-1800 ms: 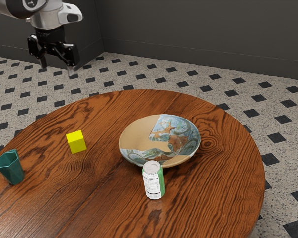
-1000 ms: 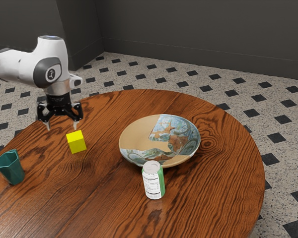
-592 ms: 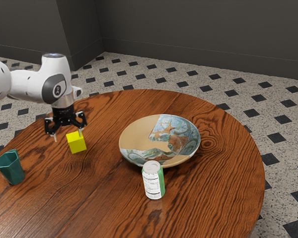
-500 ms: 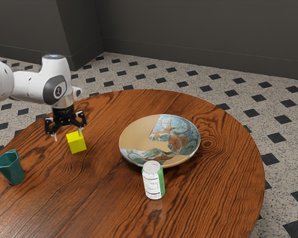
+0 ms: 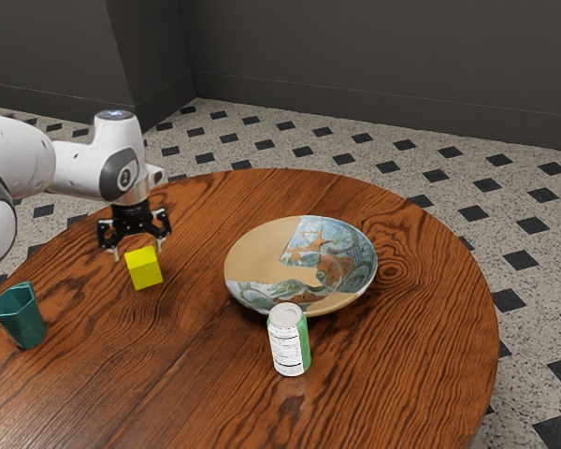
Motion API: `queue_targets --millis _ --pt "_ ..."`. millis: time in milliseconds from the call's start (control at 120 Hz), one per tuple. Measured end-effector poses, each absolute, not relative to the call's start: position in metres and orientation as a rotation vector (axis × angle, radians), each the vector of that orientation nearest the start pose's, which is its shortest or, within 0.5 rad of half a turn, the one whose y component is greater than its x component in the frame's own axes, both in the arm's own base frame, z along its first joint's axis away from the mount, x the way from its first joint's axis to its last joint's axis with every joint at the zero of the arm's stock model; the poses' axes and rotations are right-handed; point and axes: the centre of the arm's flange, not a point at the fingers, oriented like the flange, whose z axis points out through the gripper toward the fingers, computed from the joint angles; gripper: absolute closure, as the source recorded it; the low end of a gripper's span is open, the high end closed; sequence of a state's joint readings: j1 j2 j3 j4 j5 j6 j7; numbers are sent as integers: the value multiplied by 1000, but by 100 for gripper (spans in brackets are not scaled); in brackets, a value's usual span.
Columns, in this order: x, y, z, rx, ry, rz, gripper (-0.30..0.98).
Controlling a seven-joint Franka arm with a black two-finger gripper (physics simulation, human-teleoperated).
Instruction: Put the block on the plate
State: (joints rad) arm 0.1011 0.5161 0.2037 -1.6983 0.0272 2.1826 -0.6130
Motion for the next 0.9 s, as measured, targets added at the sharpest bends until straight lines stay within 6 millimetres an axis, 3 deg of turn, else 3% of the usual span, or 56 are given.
queue_targets --millis 367,733,900 --pt "650 186 282 -2794 -1257 36 0" --pt "642 189 266 -2813 -1244 88 0" --pt "638 200 262 -2810 -1259 97 0"
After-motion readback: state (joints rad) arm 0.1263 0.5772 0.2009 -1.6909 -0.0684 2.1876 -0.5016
